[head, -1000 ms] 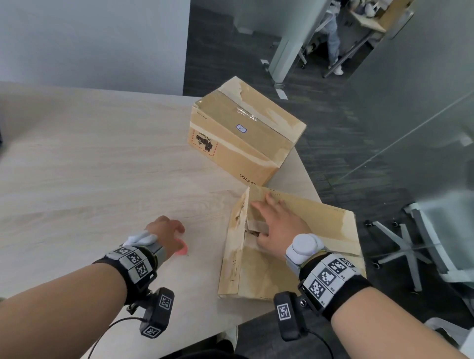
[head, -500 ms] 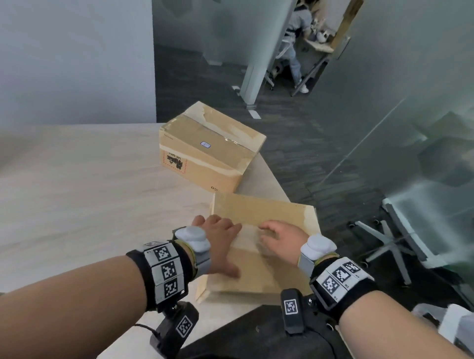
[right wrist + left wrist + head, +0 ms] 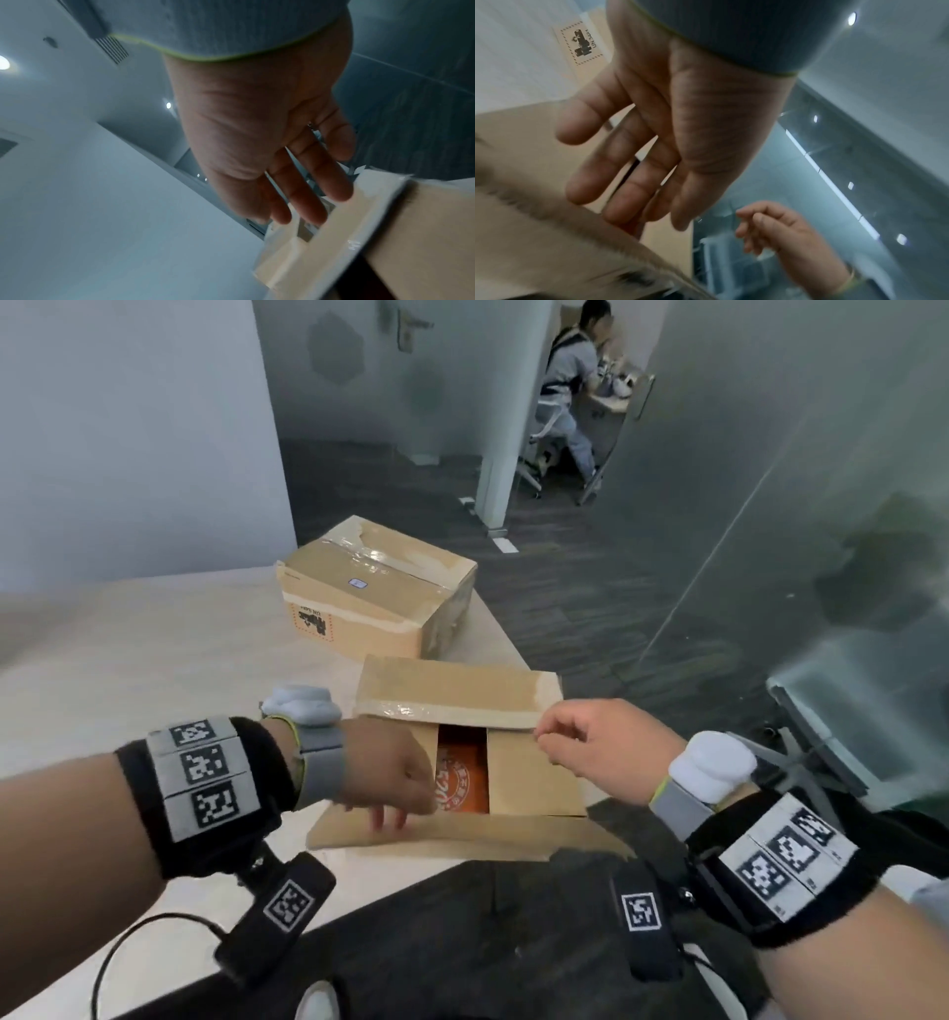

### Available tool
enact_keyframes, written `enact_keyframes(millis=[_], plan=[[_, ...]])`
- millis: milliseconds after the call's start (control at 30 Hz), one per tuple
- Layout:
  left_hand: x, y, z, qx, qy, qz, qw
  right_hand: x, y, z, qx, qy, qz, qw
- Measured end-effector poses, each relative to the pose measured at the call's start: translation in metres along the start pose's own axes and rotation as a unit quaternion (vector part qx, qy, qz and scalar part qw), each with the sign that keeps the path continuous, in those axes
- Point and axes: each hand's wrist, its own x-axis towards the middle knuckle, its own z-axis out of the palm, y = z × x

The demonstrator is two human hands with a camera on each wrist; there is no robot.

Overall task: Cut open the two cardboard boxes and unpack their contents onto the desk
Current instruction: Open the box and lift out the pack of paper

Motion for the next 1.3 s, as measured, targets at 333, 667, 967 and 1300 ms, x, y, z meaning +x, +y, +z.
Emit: enact_keyframes(millis=[333, 667, 967, 1300], plan=[[0.049, -0.004, 0.108, 0.304, 0.129, -0.079, 0.940, -0.003, 0.045, 0.119, -0.131, -0.072, -0.069, 0.986], [0.054, 0.008, 0.090, 0.364, 0.155, -0.143, 0.907, 0.016, 0.022, 0.112, -0.250, -0.008, -0.106, 0.962], [0.012, 0.004, 0.028, 0.393, 0.193, -0.172, 0.883, 0.009, 0.040, 0.040, -0.314, 0.121, -0.053, 0.940], [-0.004, -0.008, 0.046, 0.085, 0.023, -0.243, 0.966, 0.011, 0.070, 0.054, -0.129, -0.181, 0.056, 0.973]])
